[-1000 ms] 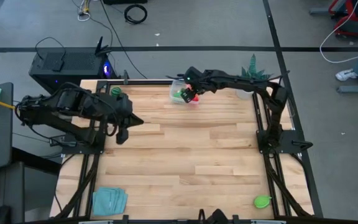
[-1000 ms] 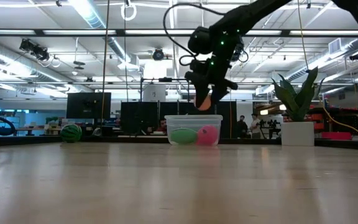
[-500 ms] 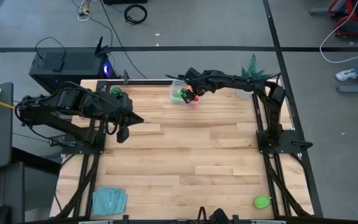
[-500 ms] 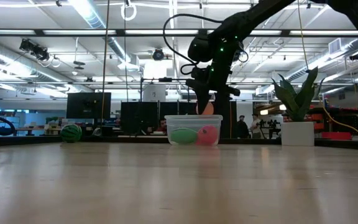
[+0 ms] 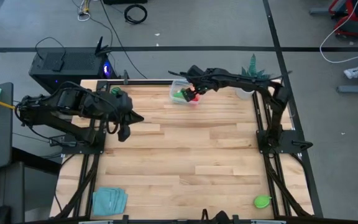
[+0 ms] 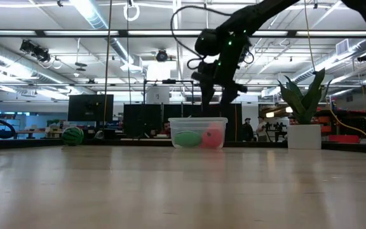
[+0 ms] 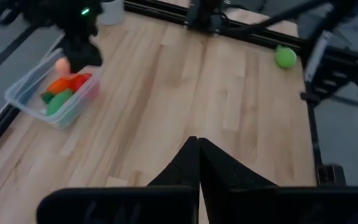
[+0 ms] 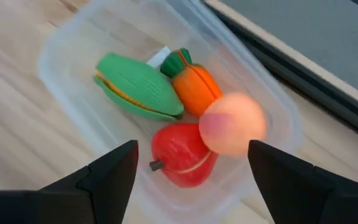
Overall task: Pick and placing Produce into tupperware
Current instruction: Put the green watermelon into the transparent container
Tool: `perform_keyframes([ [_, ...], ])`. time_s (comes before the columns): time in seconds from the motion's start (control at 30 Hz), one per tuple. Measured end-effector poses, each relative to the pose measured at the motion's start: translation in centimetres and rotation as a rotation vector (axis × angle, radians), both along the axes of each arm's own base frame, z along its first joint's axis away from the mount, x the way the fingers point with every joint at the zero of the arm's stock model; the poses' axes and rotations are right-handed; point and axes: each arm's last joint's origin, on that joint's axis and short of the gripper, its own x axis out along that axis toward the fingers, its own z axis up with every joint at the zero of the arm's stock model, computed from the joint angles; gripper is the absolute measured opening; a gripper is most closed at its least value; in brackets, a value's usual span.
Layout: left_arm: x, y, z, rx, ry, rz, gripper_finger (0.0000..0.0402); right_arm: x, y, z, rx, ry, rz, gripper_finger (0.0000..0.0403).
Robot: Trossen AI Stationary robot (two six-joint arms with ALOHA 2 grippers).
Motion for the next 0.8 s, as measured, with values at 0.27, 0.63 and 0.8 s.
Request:
perform_keyframes([
  [0.27,-0.3,2.3,-0.4,-0.036,0.021,0.288,0.0017,-1.8,2.4,4.6,-0.036,-0.065,0.06,0.0276],
  [0.63,-2.1,8.6,-0.9,-0.067,0.069,0.686,0.0014,-3.9,7.9,10.4,-0.122,-0.179,0.237,0.0106],
  [0.8,-3.4,11.1,-2.1,-0.109,0.205,0.866,0.0006,-5.1,10.0,12.3,-0.182,-0.2,0.361,0.0015],
])
